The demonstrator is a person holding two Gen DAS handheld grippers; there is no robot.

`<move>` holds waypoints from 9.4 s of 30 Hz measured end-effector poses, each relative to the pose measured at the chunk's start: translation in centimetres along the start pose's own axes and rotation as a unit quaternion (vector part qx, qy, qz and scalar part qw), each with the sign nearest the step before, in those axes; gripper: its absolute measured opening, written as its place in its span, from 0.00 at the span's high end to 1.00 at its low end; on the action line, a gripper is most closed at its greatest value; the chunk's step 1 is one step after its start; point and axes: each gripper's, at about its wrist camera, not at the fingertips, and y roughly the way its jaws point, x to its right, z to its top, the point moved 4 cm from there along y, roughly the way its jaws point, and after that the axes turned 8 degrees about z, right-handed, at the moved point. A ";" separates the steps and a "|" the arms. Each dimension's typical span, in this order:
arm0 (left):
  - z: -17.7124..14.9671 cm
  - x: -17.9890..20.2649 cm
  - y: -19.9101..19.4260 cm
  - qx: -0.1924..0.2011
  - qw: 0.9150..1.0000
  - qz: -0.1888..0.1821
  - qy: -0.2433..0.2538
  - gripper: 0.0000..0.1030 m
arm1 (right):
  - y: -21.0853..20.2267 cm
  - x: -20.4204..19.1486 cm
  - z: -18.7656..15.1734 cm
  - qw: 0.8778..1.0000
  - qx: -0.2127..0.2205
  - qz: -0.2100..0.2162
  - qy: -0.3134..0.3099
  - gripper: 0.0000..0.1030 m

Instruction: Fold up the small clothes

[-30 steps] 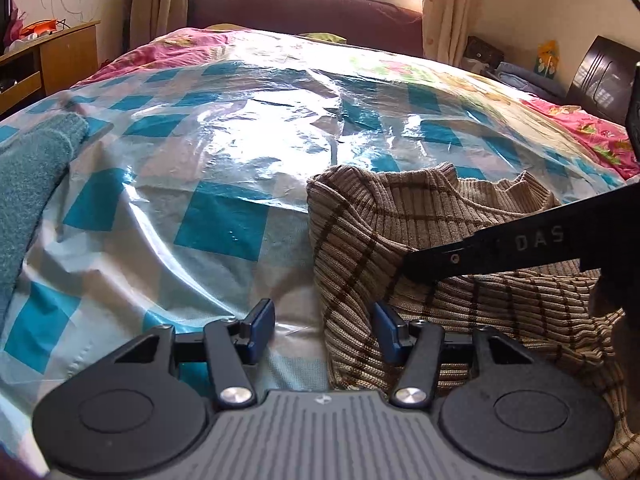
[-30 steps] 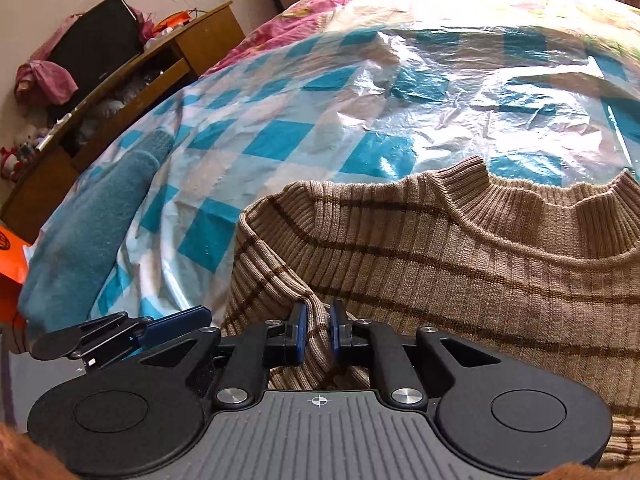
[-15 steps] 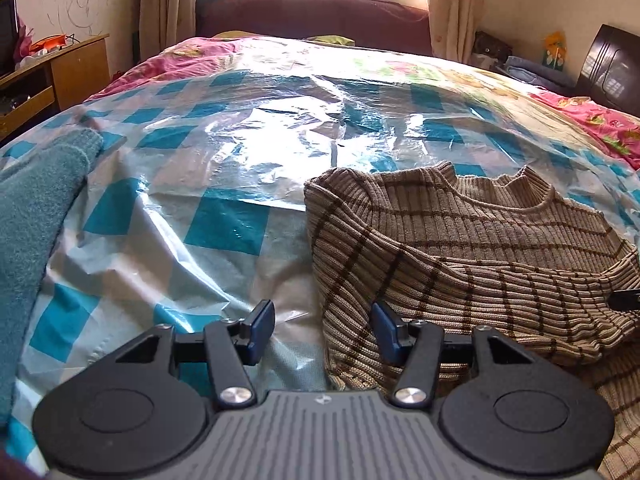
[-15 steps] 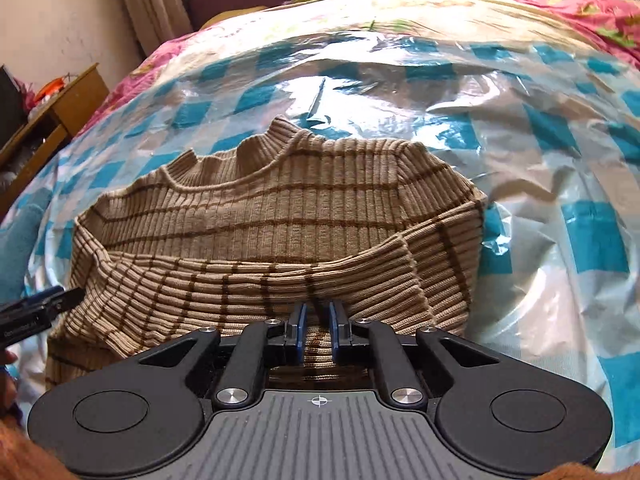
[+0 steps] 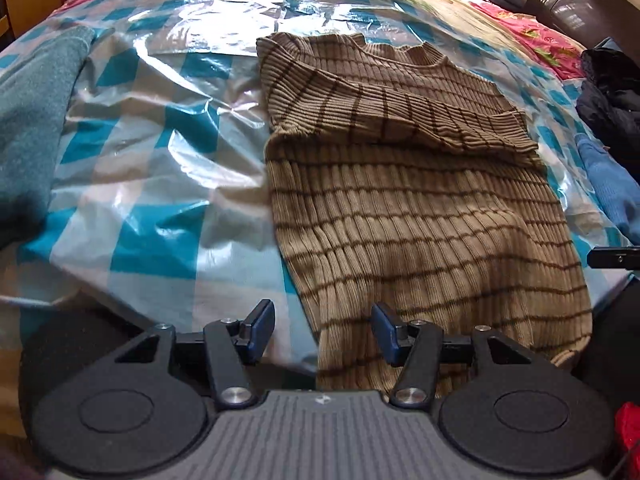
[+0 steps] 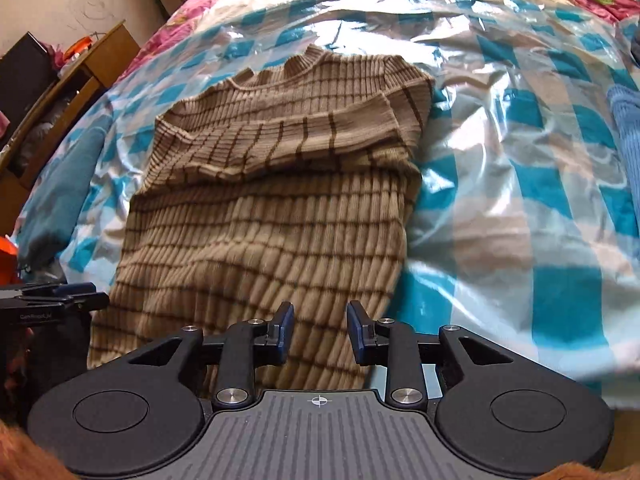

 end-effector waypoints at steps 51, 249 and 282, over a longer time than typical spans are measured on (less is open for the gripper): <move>-2.5 3.5 -3.7 -0.062 0.941 -0.064 0.325 0.46 | 0.3 -6.6 0.5 0.967 -0.105 0.031 -0.231 0.97; 6.9 -1.5 5.5 0.126 0.989 0.049 -0.058 0.73 | 5.9 0.1 8.3 0.985 0.124 -0.101 -0.062 0.79; 5.1 -1.9 5.3 0.104 0.984 -0.002 -0.145 0.68 | 15.0 -16.0 16.5 0.988 0.049 0.020 -0.146 0.59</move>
